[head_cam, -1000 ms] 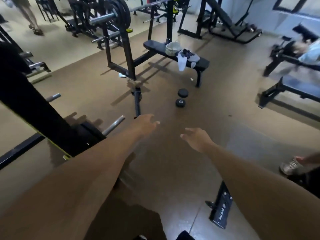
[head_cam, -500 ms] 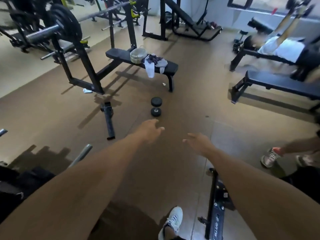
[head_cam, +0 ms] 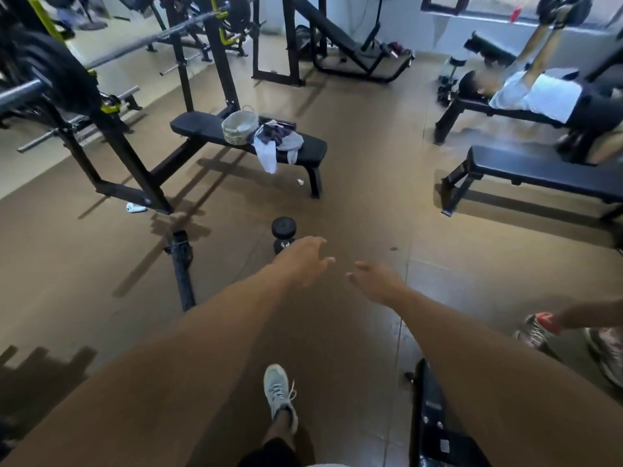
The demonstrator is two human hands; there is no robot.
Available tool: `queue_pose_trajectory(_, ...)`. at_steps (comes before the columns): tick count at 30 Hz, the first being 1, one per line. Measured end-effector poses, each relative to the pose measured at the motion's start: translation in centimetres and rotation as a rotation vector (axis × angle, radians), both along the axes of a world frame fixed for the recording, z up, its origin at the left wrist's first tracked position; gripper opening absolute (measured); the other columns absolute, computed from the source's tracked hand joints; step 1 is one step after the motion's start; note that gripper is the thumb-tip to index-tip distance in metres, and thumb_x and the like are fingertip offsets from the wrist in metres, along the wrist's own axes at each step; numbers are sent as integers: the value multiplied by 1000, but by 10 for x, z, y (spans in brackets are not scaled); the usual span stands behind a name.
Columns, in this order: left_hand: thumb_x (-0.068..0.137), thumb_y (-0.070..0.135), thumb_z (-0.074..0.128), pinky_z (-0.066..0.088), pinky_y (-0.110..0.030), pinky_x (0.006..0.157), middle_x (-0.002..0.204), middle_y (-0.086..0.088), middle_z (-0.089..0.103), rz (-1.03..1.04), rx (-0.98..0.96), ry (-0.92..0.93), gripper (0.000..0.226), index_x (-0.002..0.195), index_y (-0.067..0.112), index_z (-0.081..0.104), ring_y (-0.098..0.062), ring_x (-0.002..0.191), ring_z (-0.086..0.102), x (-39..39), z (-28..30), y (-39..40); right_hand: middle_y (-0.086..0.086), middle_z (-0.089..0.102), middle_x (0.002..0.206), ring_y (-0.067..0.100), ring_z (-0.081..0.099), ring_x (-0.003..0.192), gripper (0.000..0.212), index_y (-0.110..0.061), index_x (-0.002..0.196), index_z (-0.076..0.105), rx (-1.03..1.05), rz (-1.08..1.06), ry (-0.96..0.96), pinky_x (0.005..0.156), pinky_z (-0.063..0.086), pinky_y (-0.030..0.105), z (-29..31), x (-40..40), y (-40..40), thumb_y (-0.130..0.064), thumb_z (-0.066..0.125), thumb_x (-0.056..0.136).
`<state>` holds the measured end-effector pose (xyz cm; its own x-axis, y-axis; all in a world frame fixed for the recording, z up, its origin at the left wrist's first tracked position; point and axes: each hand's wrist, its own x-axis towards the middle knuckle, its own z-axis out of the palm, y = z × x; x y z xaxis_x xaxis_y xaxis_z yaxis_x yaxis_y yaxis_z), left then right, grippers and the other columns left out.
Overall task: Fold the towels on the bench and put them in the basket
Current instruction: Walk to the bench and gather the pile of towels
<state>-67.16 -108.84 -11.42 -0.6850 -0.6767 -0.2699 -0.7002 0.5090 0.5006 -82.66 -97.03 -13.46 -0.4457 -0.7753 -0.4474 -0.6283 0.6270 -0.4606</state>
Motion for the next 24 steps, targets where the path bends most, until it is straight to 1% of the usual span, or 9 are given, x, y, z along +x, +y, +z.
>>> queue_pose_trajectory(5, 100, 48, 53, 41, -43, 111, 154, -8, 46, 36, 73, -61, 63, 152, 18, 38, -30, 137, 46, -25, -33, -111, 10, 64, 135, 27, 62, 122, 58, -17, 147, 52, 43, -14, -12, 100, 47, 31, -17, -33, -94, -47, 59, 99)
queue_pose_trajectory(8, 101, 46, 51, 44, -42, 106, 145, -14, 54, 78, 106, -116, 55, 143, 10, 49, -33, 130, 52, -40, -53, -182, 9, 59, 144, 27, 58, 128, 60, -16, 147, 52, 114, -21, -65, 105, 45, 33, -25, -48, -147, -51, 56, 98)
queue_pose_trajectory(10, 102, 47, 47, 44, -41, 106, 145, -15, 54, 88, 131, -161, 54, 141, 9, 50, -34, 129, 52, -52, -59, -222, 6, 56, 147, 25, 55, 133, 59, -16, 146, 53, 135, -12, -77, 106, 41, 31, -25, -59, -177, -51, 55, 99)
queue_pose_trajectory(12, 104, 46, 44, 44, -41, 106, 144, -14, 54, 91, 141, -157, 53, 140, 8, 53, -33, 129, 52, -69, -60, -257, 6, 58, 145, 24, 57, 130, 56, -16, 145, 55, 125, -32, -93, 101, 43, 28, -24, -73, -208, -48, 56, 100)
queue_pose_trajectory(14, 105, 44, 43, 46, -40, 100, 136, -14, 60, 63, 119, -141, 47, 130, 9, 60, -33, 122, 56, -89, -63, -288, 6, 61, 142, 23, 61, 124, 54, -15, 144, 56, 117, -49, -107, 92, 44, 24, -25, -90, -239, -46, 57, 100)
queue_pose_trajectory(17, 105, 42, 41, 47, -39, 93, 120, -13, 67, 39, 102, -145, 42, 112, 10, 66, -32, 109, 60, -121, -70, -329, 6, 60, 144, 25, 57, 130, 53, -15, 143, 57, 123, -48, -98, 101, 42, 27, -31, -118, -284, -46, 57, 99)
queue_pose_trajectory(19, 106, 41, 38, 49, -40, 91, 112, -15, 69, 36, 95, -169, 43, 102, 9, 66, -34, 103, 62, -141, -75, -356, 7, 59, 145, 26, 56, 132, 51, -17, 144, 56, 155, 4, -87, 104, 42, 30, -39, -138, -315, -44, 53, 102)
queue_pose_trajectory(21, 107, 38, 36, 49, -42, 91, 111, -20, 68, 48, 105, -175, 45, 99, 6, 66, -38, 102, 62, -160, -80, -384, 7, 59, 144, 27, 57, 130, 49, -17, 145, 55, 188, 91, -78, 104, 42, 30, -47, -162, -346, -43, 48, 105)
queue_pose_trajectory(24, 108, 37, 35, 49, -43, 94, 113, -19, 68, 103, 118, -188, 45, 104, 4, 67, -36, 105, 62, -187, -79, -426, 10, 65, 135, 29, 61, 123, 47, -14, 143, 57, 185, 188, -80, 95, 45, 30, -53, -199, -391, -40, 42, 107)
